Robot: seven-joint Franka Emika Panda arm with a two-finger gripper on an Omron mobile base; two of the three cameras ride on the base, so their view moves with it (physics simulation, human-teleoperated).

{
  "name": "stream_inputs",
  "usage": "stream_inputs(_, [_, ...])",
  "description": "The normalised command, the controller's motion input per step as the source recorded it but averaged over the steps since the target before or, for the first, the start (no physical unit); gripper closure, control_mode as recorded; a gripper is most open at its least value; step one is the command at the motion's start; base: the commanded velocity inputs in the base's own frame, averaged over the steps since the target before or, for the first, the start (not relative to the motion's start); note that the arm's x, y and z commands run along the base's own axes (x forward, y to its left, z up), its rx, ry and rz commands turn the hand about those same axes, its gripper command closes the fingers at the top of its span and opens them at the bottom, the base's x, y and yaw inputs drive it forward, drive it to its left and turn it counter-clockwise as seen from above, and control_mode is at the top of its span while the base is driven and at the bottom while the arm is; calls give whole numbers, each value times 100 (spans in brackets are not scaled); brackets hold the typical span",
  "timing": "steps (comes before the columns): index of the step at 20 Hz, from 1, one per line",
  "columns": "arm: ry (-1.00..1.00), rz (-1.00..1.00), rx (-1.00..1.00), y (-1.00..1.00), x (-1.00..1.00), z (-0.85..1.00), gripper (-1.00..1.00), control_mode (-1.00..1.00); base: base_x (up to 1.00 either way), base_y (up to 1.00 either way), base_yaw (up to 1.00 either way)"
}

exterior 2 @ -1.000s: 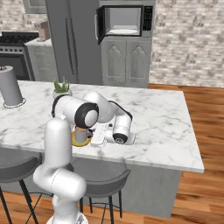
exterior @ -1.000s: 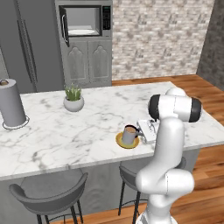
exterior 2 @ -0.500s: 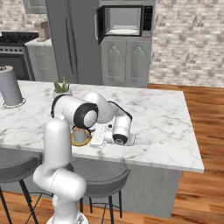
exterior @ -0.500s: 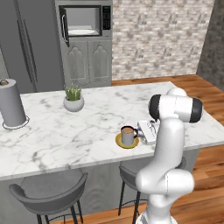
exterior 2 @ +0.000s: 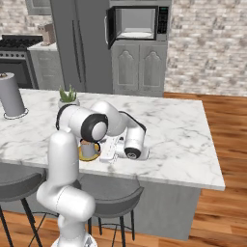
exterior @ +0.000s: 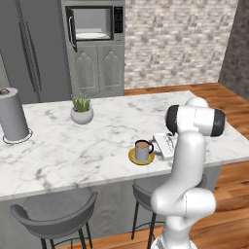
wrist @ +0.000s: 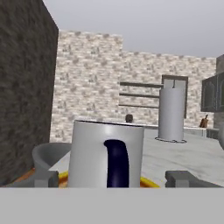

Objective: Pick the cup of tea, navigate to the dining table, and place it on the saucer.

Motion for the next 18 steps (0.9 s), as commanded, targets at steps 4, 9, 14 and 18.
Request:
stream_inputs(4, [0,-1,0,-16,-13,33,-100,-100,0,0,0])
stream_inputs(9, [-1,-1,3,-19,-30,51,-100,-100,0,0,0])
stream_inputs(14, [-4,-2,6,-7,-49,61,-100,-100,0,0,0])
stream_inputs(18, [-6,-3,4,0,-57,62,-100,-100,0,0,0])
